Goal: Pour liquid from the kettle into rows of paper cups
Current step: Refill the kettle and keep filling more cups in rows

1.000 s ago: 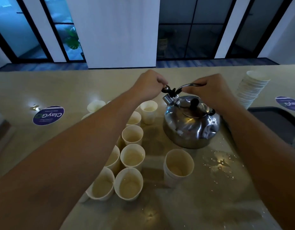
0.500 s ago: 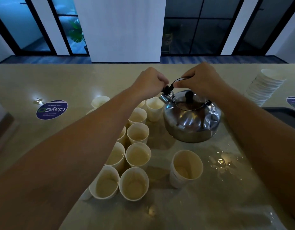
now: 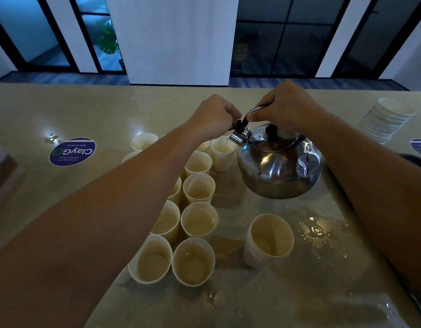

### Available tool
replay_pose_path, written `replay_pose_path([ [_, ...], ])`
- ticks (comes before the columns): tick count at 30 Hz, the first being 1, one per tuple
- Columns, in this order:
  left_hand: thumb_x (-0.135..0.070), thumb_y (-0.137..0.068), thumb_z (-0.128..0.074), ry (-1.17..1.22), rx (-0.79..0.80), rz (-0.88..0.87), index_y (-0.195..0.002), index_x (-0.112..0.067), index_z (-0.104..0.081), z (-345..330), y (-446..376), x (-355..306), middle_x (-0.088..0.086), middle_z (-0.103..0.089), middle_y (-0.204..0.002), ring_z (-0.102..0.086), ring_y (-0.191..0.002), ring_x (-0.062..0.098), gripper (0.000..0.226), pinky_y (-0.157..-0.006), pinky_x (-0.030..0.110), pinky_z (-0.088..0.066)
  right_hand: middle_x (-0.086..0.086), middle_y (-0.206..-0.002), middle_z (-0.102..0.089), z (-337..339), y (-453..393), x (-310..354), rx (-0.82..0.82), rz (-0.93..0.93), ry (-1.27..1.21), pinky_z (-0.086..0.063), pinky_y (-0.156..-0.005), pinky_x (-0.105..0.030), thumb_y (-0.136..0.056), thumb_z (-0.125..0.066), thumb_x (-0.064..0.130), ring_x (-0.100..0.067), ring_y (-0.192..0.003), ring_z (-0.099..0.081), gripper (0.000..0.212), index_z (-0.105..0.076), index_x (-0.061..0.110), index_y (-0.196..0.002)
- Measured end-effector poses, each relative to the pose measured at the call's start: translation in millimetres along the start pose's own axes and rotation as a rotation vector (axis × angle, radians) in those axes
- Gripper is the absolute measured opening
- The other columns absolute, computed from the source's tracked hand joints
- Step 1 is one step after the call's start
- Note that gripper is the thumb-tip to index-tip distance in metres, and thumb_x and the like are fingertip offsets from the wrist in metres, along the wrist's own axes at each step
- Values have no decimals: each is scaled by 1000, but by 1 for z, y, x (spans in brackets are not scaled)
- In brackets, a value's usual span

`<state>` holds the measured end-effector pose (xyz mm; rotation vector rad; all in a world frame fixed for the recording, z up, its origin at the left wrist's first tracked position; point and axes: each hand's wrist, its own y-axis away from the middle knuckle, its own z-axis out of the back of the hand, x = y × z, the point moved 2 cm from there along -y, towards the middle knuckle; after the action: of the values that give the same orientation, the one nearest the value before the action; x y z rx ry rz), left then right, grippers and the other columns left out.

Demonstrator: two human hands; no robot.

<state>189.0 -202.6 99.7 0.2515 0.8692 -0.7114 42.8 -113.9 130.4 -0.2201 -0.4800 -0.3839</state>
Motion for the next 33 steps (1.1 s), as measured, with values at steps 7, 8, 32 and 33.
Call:
replay_pose_path([
  [7, 8, -91, -49, 42, -1, 21, -114, -10, -73, 2, -1, -2, 7, -73, -108, -68, -98, 15, 38, -90, 27, -53, 5, -83, -71, 5, -1, 5, -5, -12, 3, -40, -56, -24, -80, -82, 40, -9, -74, -60, 28, -80, 20, -100],
  [8, 9, -91, -48, 45, 2, 21, -115, -10, -73, 2, -1, -2, 7, -73, -108, -68, -98, 15, 39, -88, 25, -53, 5, -83, -71, 6, -1, 5, -4, -9, 2, -40, -57, -23, -80, -83, 39, -9, -74, -60, 29, -81, 19, -101],
  [32, 12, -90, -44, 26, 29, 32, -117, -10, -72, -1, -2, -3, 7, -73, -112, -67, -105, 18, 44, -98, 32, -51, 7, -84, -70, 8, 3, 9, 15, -18, 18, -41, -58, -22, -81, -82, 36, -9, -79, -62, 29, -79, 18, -103],
  [33, 12, -90, -44, 26, 31, 32, -117, -10, -72, -1, -2, -3, 7, -73, -112, -67, -105, 18, 44, -98, 32, -51, 6, -85, -71, 8, 3, 9, 18, -21, 18, -41, -59, -22, -81, -82, 36, -10, -80, -63, 29, -80, 18, -103],
])
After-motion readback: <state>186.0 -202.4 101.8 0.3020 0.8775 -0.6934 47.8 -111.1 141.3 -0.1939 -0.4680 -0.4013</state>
